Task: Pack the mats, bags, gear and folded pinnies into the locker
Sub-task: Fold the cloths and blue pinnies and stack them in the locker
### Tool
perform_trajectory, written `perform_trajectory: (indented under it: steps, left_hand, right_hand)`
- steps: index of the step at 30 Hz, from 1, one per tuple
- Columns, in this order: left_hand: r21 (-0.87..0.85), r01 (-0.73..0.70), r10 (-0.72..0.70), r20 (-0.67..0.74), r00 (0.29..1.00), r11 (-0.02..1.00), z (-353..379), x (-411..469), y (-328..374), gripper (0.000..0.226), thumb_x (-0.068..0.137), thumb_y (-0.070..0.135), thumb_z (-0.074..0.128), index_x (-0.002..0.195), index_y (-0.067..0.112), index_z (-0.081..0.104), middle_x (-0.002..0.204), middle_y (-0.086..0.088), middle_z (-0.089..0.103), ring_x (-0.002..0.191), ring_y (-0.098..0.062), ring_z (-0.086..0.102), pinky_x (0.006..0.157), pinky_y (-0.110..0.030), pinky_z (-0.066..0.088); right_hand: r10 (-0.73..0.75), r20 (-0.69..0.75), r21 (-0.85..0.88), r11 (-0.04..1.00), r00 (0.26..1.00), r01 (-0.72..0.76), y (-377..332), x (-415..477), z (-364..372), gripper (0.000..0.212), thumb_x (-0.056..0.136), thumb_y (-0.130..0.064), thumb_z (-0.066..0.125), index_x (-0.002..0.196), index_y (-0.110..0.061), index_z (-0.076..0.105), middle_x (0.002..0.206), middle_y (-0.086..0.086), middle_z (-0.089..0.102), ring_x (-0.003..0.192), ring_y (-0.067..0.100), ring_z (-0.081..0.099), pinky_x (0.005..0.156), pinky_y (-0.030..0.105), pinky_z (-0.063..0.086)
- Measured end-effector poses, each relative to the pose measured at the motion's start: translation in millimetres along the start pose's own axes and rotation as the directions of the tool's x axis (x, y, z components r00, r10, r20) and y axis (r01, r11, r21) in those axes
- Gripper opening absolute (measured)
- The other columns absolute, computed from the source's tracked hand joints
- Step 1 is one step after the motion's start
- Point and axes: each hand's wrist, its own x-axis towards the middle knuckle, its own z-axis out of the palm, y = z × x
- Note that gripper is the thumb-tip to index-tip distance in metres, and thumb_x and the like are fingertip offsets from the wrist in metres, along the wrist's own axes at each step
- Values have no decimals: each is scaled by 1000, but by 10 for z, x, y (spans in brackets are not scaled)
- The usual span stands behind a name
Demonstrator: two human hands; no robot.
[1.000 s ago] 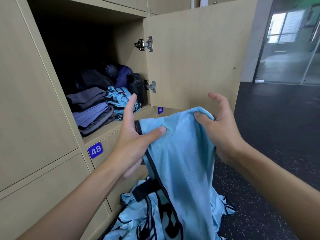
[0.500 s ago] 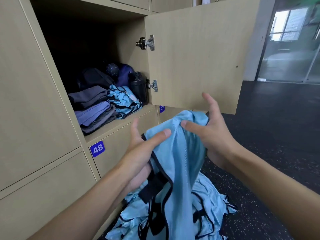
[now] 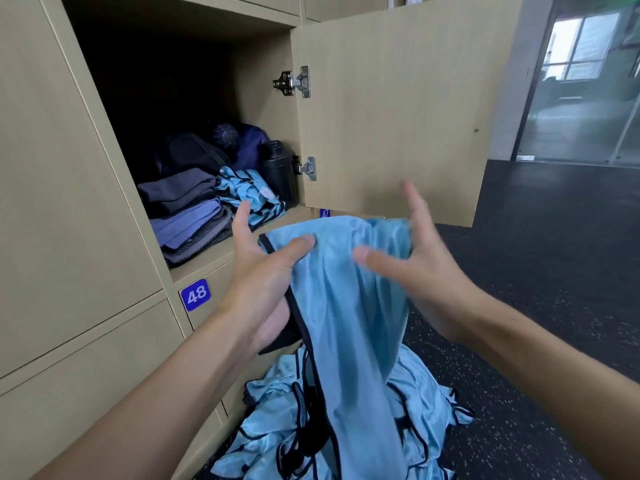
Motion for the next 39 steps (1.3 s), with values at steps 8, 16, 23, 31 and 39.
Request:
perform_trajectory:
  steps: [8,16,23,31,39]
  left_hand:
    - [210,192,-232,183,956,959,6,-197,-126,126,62,23,85,150,56,3,124,4,68,104,-16,71,97,-43,52]
    - [157,139,-146,32,989,978,-7,-103,-156,104,85,-5,70,150,55,14,123,-12,68,92,-21,75,76,-38,60]
    - [71,137,-129,-118,985,988,-87,1,39,81,91,-5,63,150,36,29,103,-11,72,74,-19,75,57,-30,60]
    - [73,153,-160,107,981,986,-105,-12,181,98,82,-12,65,153,41,25,104,-16,74,87,-24,75,63,-33,61]
    - [49,163,-165,26,986,985,-113,2,269,63,86,-6,65,135,28,48,96,-13,76,76,-20,75,63,-34,62]
  right_hand:
    - [-100,-102,-96,991,990,90,-24,3,92,94,82,-7,78,149,-46,23,142,-29,25,123,-23,29,111,18,32]
    - [8,68,-47,999,998,-5,-32,73,-87,107,75,-12,84,144,-61,18,148,-20,32,129,-6,45,108,39,42]
    - [-12,-240,28,999,971,20,14,174,-188,63,72,-26,76,109,-68,47,135,17,53,116,31,61,99,51,51]
    - [77,77,73,994,994,-82,85,71,-81,90,74,-5,83,130,-59,39,148,17,39,104,29,69,90,47,56]
    - [124,168,92,986,978,-140,15,21,35,102,64,-8,89,129,-66,37,150,8,38,125,28,57,96,48,54]
